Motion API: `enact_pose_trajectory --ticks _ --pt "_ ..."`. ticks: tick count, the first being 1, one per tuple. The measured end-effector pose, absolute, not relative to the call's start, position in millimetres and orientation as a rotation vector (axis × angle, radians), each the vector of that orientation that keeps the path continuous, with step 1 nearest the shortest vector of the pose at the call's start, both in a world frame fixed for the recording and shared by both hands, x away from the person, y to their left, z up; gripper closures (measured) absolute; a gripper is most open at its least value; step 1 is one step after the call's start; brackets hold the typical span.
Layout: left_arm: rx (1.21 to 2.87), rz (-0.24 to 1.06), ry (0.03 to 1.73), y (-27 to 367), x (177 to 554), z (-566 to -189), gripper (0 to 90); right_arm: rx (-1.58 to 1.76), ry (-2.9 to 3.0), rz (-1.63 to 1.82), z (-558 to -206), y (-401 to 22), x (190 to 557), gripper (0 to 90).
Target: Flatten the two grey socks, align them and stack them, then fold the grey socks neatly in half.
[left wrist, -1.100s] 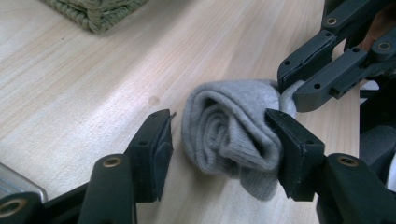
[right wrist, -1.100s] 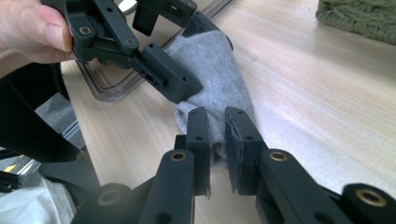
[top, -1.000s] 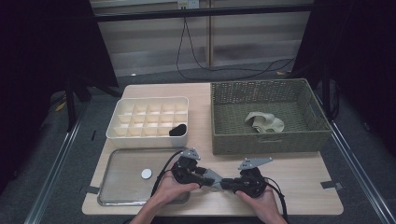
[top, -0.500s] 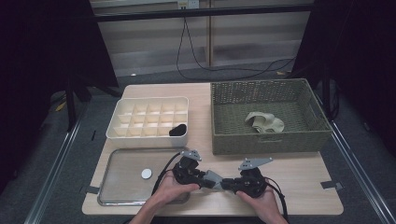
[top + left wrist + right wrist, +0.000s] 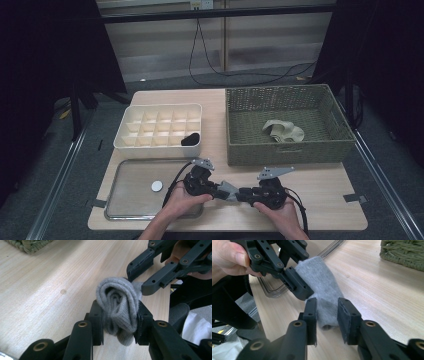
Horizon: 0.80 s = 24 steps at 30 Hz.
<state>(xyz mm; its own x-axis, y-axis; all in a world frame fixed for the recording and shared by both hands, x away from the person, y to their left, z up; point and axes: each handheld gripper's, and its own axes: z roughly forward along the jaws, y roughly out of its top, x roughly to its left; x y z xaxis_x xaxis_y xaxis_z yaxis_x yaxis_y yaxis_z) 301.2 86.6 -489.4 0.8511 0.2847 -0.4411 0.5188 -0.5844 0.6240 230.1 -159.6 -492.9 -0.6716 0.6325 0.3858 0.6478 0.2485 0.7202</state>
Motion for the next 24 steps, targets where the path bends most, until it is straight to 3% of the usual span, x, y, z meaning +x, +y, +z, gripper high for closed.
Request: enact_pose_trajectory --ticks 24 --pt "2.221 -0.29 0.636 120.3 313.6 -461.5 65.7 -1.331 -2.457 -1.556 -482.0 -178.7 229.1 40.8"
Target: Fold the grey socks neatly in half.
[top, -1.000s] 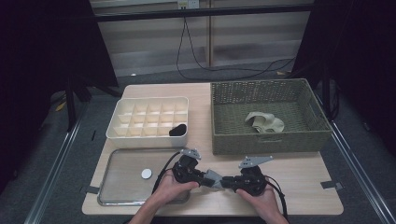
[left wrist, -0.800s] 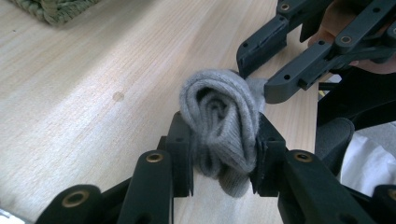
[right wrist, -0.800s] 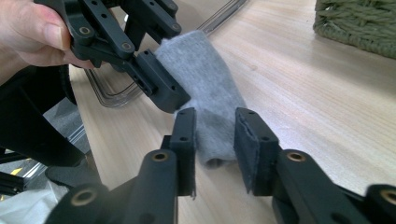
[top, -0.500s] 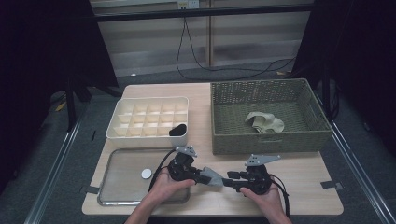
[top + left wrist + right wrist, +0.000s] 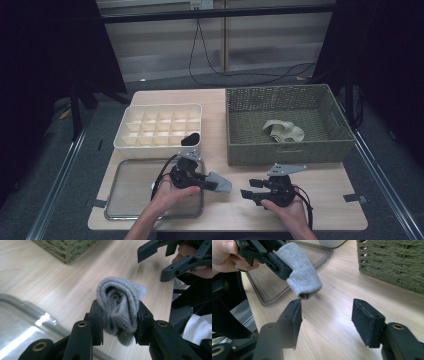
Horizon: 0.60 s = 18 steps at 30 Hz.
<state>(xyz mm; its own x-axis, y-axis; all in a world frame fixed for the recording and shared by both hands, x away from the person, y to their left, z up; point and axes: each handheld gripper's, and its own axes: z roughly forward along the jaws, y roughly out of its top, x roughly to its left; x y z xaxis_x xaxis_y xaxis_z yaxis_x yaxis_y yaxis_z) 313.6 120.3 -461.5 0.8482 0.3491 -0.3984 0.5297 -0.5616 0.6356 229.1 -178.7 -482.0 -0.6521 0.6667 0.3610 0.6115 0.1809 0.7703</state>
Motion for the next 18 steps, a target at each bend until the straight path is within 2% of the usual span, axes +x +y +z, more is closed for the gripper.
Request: enact_pose_trajectory --ticks 18 --pt "2.215 -0.211 0.675 147.6 320.4 -435.2 65.5 1.33 2.312 1.538 -478.2 -187.3 230.5 21.6"
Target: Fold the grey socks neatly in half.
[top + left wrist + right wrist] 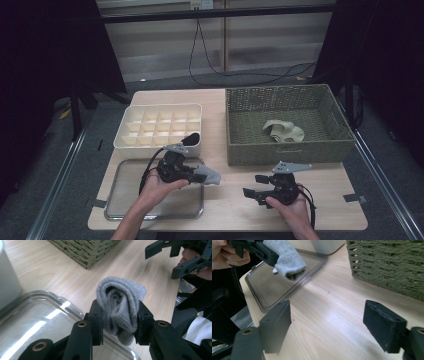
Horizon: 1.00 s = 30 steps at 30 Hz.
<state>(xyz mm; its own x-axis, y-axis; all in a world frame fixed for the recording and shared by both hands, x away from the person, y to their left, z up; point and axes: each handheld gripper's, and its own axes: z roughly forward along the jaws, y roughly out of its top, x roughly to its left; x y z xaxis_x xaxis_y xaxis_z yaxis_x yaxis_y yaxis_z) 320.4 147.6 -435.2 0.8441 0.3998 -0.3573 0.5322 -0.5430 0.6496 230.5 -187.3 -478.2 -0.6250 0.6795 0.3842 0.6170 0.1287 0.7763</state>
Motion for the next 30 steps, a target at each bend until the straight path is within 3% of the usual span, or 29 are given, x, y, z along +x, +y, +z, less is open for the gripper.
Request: enact_pose_trajectory --ticks 15,30 --pt "2.206 -0.135 0.69 175.1 336.4 -402.1 65.0 1.319 2.301 1.56 -476.8 -191.7 231.9 14.3" --pt "2.21 -0.09 0.742 197.8 355.8 -382.9 65.0 1.313 2.308 1.547 -478.1 -192.1 232.8 13.3"
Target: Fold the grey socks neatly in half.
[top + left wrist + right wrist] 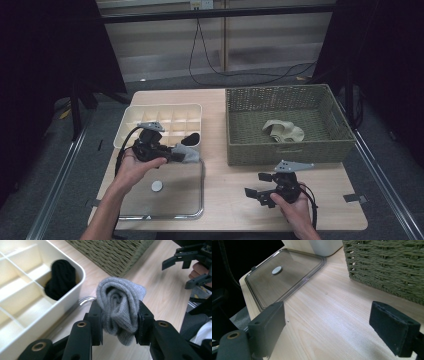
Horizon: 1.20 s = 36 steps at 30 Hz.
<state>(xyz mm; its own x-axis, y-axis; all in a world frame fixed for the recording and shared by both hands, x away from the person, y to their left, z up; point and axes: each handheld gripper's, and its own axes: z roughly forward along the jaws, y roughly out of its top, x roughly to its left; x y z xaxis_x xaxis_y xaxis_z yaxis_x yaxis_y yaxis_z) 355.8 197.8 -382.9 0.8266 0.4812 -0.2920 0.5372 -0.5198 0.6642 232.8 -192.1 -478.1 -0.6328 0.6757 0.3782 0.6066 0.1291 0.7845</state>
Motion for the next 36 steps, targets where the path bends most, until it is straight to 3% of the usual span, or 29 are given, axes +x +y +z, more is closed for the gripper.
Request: enact_pose_trajectory --ticks 36 --pt "2.282 0.003 0.798 219.0 400.5 -345.5 64.9 1.339 2.323 1.524 -480.0 -192.9 233.3 14.7"
